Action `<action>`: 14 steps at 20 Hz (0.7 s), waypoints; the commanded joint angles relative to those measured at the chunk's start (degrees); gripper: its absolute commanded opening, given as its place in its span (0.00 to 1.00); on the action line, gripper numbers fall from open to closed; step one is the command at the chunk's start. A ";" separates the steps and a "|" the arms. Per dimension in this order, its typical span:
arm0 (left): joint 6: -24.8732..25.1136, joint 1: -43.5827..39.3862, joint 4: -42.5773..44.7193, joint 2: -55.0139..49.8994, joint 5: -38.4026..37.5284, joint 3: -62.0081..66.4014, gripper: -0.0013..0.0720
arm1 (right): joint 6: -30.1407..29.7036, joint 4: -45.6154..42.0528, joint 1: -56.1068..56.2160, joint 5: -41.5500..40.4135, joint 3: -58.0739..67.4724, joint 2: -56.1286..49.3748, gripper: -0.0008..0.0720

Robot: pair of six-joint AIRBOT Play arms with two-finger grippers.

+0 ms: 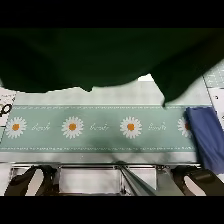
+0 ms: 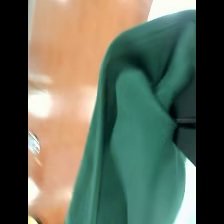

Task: Fold the shirts.

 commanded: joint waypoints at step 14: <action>-5.62 -7.32 16.35 0.96 -10.19 -23.85 0.04 | 4.31 -1.81 -0.04 2.01 -34.34 7.21 0.04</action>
